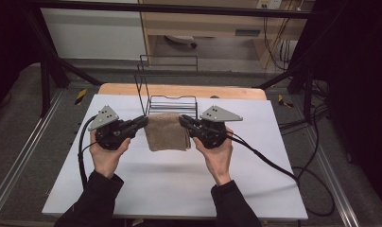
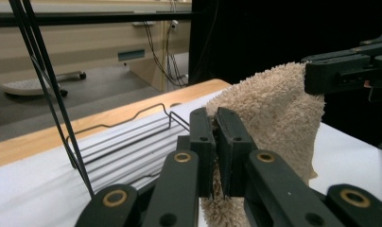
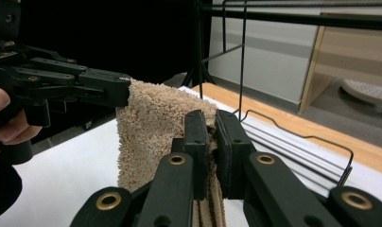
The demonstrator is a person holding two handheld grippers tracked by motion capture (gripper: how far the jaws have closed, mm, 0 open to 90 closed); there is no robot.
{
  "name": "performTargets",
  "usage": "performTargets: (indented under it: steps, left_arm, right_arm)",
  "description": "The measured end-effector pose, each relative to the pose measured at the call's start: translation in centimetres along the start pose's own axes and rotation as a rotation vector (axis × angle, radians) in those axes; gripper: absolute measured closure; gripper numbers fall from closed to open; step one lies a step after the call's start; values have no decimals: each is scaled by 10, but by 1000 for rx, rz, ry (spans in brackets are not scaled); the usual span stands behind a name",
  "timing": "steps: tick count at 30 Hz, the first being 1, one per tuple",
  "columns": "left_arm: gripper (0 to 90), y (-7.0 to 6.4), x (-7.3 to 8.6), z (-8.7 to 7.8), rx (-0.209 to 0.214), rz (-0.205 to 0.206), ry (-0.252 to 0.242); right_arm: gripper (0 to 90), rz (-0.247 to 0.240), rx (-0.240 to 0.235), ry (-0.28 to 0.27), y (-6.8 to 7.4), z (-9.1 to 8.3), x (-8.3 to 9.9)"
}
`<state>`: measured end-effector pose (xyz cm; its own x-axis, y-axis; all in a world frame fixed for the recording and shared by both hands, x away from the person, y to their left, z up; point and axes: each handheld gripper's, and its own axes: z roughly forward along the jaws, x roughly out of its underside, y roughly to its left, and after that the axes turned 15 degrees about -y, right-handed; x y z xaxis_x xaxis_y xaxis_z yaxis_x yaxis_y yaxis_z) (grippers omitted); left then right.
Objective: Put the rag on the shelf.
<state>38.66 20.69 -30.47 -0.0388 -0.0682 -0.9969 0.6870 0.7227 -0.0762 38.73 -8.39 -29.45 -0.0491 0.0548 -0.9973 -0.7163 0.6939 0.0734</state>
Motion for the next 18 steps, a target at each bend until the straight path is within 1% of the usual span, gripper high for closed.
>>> performTargets:
  steps: [3,8,12,18]
  left_arm:
    - [855,2,-5,1,0,3,-15]
    - [855,4,-15,5,-10,13,-36]
    - [856,6,-21,8,-12,15,-59]
    - [857,8,-30,13,-15,23,-90]
  right_arm:
    - [844,-8,2,-25,0,2,-7]
    - [844,-16,11,-38,-1,5,-13]
    - [845,-20,21,-62,-5,9,-21]
    - [845,-25,27,-87,-9,12,-28]
